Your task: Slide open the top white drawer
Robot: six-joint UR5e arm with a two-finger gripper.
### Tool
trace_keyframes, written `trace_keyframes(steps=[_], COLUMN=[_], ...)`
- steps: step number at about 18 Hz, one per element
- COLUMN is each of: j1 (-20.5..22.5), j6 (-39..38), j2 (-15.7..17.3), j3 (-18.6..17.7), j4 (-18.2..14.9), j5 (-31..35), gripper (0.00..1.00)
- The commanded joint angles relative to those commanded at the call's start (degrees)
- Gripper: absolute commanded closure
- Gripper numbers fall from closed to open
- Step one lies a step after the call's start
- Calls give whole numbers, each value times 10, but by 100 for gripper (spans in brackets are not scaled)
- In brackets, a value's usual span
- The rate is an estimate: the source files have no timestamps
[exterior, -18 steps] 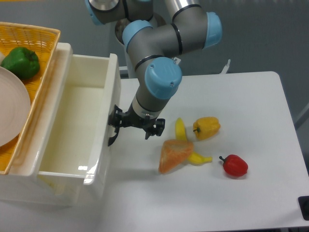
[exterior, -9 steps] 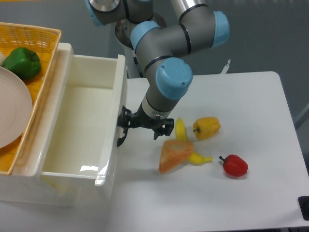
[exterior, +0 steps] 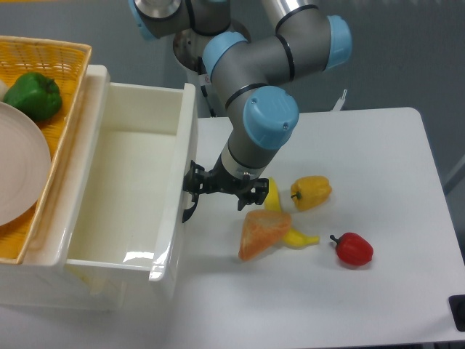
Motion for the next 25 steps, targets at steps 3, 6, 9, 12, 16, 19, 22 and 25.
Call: trace_keyframes(steps=[3, 6, 9, 12, 16, 19, 22, 25], j1=[1, 4, 9, 10, 15, 19, 20, 22], j6=[0, 0, 0, 0, 1, 1, 1, 0], j2=[0, 0, -1, -2, -5, -8, -8, -6], j3=[4, 5, 6, 8, 11, 12, 12, 10], j4=[-1, -1, -1, -1, -1, -2, -3, -4], j5=[-1, -2, -2, -1, -1, -2, -6, -11], gripper=[0, 0, 0, 0, 0, 0, 0, 0])
